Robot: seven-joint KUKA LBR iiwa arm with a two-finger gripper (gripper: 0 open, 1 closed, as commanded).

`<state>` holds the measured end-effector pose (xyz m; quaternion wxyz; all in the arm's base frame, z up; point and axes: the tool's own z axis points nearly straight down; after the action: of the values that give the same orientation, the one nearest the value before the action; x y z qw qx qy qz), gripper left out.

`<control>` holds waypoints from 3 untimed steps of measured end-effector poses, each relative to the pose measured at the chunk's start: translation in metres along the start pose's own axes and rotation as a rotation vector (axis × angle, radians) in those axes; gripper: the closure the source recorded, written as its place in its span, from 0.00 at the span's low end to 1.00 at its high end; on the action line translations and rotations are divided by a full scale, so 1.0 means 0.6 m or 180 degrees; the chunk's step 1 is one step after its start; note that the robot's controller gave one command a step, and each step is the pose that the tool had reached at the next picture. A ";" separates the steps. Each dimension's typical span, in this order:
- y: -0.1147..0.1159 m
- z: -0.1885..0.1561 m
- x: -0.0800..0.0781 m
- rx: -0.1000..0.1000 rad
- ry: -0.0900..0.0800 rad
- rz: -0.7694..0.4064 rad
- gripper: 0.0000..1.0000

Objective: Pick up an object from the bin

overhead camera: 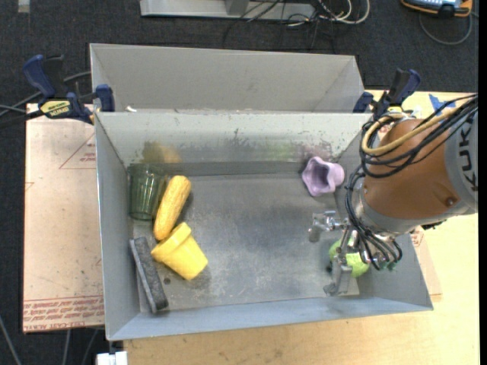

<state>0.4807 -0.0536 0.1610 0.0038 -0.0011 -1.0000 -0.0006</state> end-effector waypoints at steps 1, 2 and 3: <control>0.000 -0.006 -0.003 0.0002 -0.0024 -0.0006 0.00; -0.056 0.020 -0.014 -0.0004 -0.0025 -0.0225 0.00; -0.112 0.081 -0.011 0.0010 -0.0040 -0.0224 0.00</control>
Offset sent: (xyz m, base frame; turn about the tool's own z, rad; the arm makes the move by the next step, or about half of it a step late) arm 0.0121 -0.0776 -0.0308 -0.1316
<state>0.4867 -0.1210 0.1123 -0.0024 0.0340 -0.9994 0.0009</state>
